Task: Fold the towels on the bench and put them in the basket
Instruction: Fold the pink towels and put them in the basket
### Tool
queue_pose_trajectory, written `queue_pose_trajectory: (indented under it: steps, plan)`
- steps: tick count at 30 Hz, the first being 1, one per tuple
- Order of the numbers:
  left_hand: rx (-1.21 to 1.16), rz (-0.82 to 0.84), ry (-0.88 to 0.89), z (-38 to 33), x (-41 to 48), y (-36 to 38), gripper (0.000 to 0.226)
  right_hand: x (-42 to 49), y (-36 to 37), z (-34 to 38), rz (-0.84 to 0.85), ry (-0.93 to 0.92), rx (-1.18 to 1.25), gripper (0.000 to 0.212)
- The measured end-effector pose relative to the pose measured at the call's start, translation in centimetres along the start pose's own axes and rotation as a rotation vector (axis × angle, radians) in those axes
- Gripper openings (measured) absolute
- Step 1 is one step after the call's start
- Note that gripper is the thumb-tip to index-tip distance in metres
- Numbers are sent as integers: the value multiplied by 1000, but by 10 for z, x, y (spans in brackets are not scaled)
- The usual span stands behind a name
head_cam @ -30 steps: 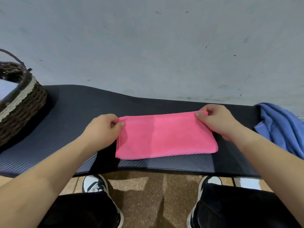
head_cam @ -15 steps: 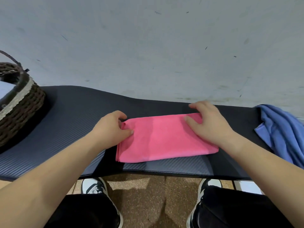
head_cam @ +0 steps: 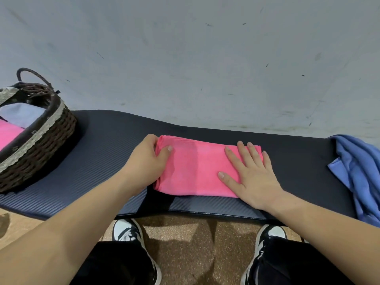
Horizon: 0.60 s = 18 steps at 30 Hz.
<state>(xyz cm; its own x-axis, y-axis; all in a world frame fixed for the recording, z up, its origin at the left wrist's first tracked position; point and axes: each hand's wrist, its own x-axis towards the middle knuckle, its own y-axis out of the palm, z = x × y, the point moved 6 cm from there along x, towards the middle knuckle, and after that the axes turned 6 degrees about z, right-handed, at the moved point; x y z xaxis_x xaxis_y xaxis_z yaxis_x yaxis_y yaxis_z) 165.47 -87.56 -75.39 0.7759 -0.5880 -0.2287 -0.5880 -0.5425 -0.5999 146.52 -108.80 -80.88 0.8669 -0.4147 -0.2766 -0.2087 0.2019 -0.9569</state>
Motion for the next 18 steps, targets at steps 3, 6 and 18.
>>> queue_pose_trajectory:
  steps: [3, 6, 18]
  plan:
    - [-38, -67, -15, -3, 0, -14, 17, -2, -2, 9, -16, -24, 81, 89]
    - [-116, -97, -32, -11, -4, -24, 16, -3, -17, 15, -31, -77, 353, 84]
    - [-119, 243, 124, -108, 3, 97, 14, -10, -42, -40, 21, 97, 984, 42]
